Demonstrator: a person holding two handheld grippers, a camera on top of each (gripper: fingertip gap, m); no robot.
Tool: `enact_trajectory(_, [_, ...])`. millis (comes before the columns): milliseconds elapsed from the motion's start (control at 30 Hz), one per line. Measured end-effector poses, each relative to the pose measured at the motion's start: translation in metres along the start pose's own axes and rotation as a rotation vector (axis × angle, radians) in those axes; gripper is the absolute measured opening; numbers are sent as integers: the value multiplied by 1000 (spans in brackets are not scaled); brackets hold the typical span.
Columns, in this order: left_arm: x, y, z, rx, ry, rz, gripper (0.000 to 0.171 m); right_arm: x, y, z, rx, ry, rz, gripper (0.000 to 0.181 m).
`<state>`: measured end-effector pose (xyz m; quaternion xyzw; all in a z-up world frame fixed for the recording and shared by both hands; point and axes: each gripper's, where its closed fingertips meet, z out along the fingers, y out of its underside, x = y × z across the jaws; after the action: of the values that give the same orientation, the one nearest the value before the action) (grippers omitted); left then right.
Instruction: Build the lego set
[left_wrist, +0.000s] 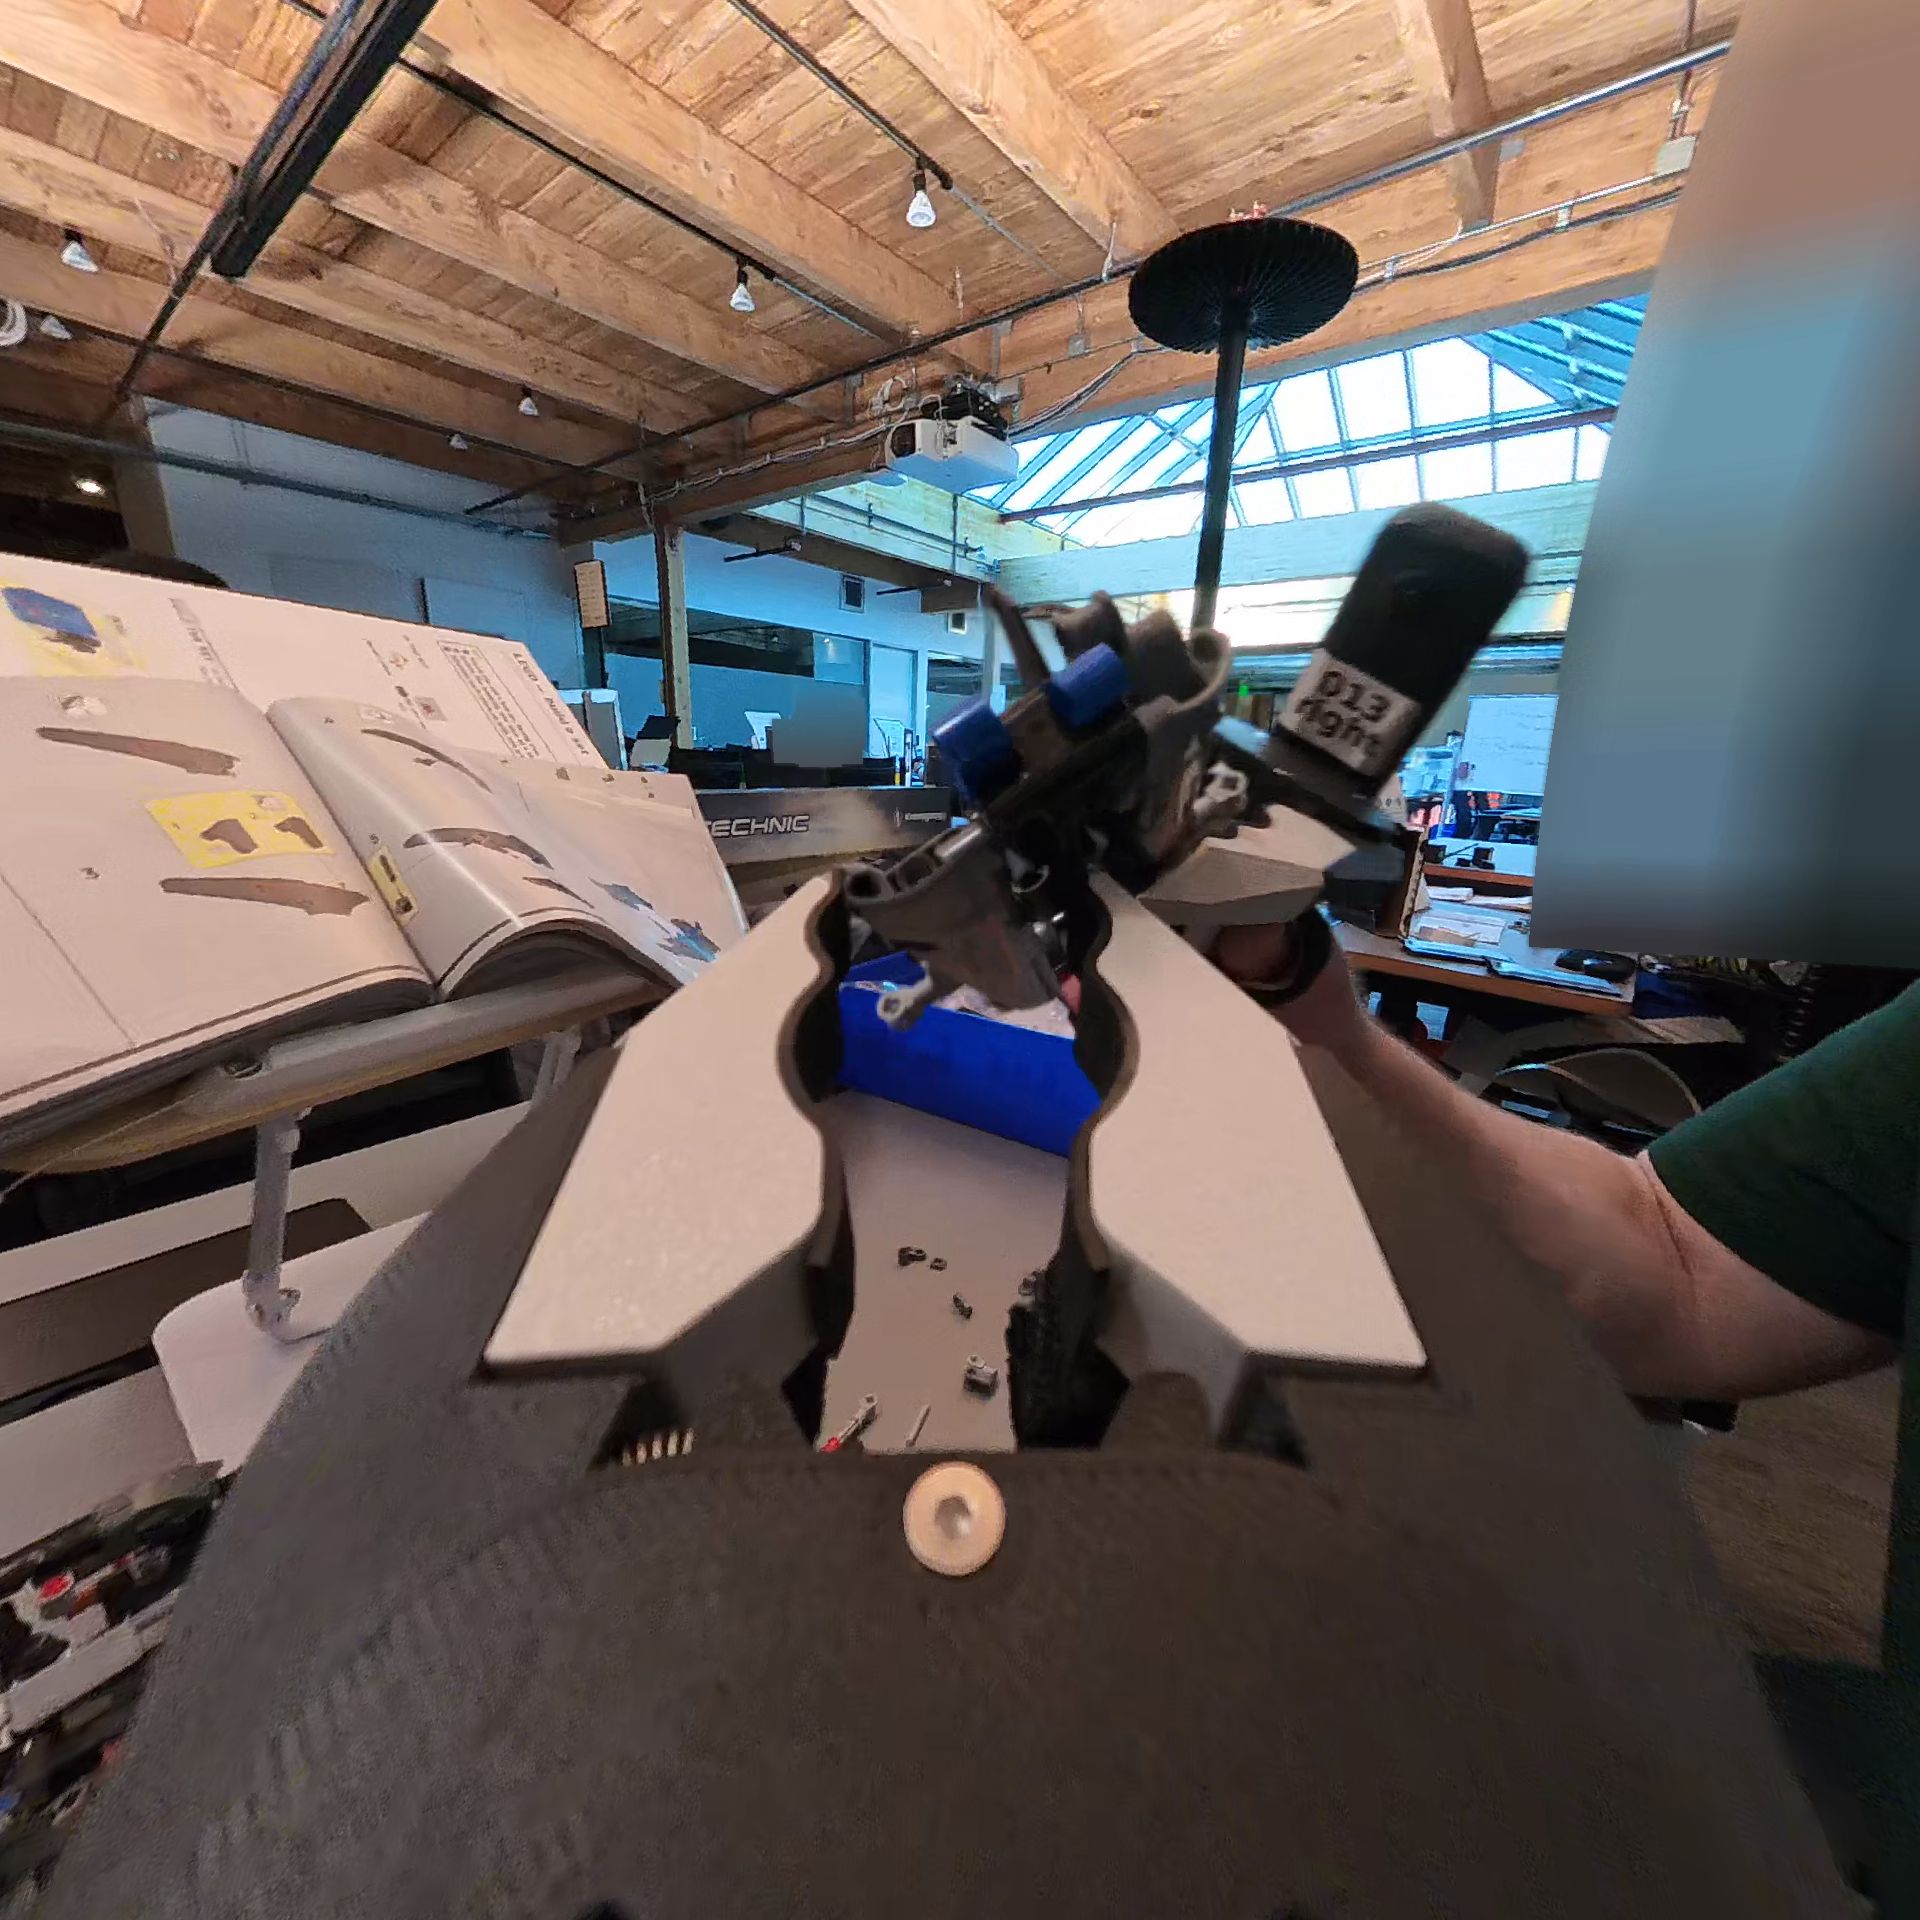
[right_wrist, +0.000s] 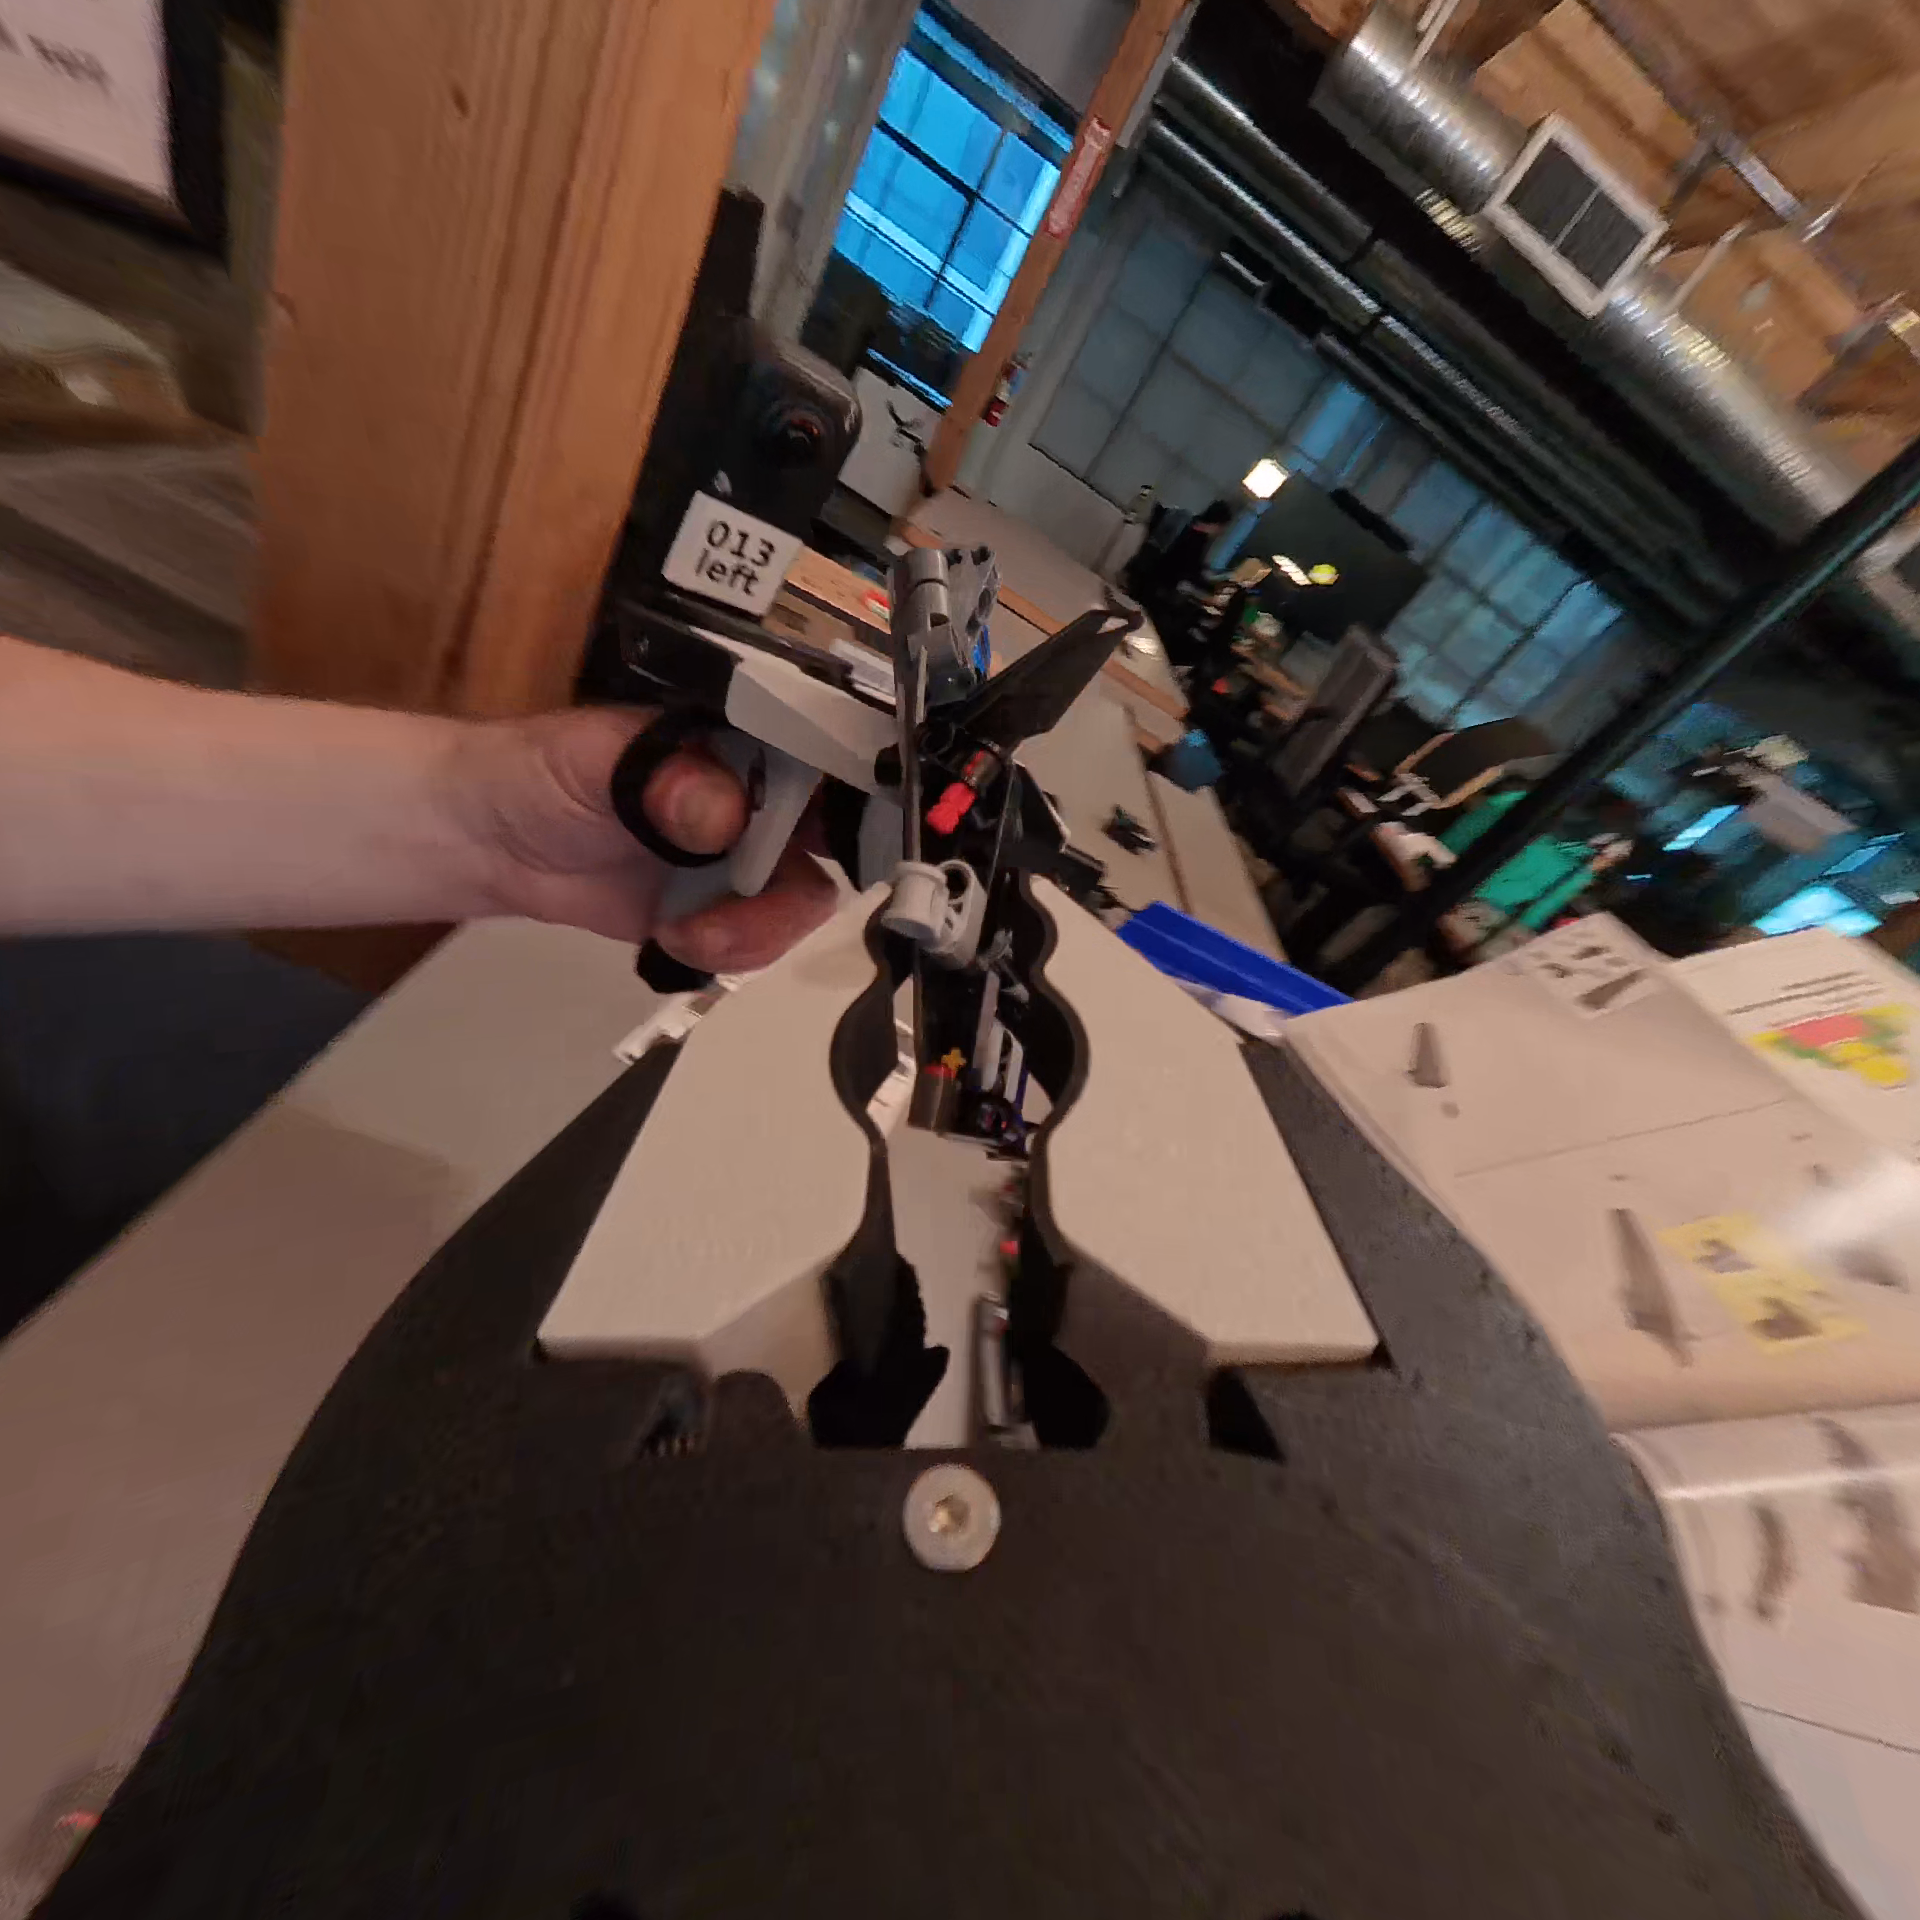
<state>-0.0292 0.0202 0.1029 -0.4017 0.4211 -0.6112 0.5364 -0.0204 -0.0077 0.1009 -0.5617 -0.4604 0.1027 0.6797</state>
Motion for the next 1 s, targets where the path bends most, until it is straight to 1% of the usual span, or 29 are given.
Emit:
enact_trajectory(100, [-9,4,-2,-19,-44,-37,40,3,2,3,-83,123,-169,16])
enact_trajectory(233, [-18,10,-7,-18,-39,-200,45,7,2,5,-147,244,-322,15])
enact_trajectory(400, [-14,11,-18,40,101,-430,55,8,6,6,-211,310,-456,14])
enact_trajectory(500, [-12,4,-23,101,175,-519,61,2,7,11,-245,316,-538,15])
enact_trajectory(600, [-11,1,-24,129,205,-551,60,-4,13,18,-283,320,-597,15])
enact_trajectory(633, [-14,3,-23,123,195,-561,61,-5,16,21,-302,327,-626,15])
enact_trajectory(700, [-17,8,-23,116,174,-568,57,-7,20,25,-320,337,-670,15])
enact_trajectory(900, [-30,18,-27,139,130,-609,55,-10,33,35,-365,344,-724,16])
enact_trajectory(1000, [-36,21,-30,156,133,-615,51,-12,41,39,-370,330,-716,17])
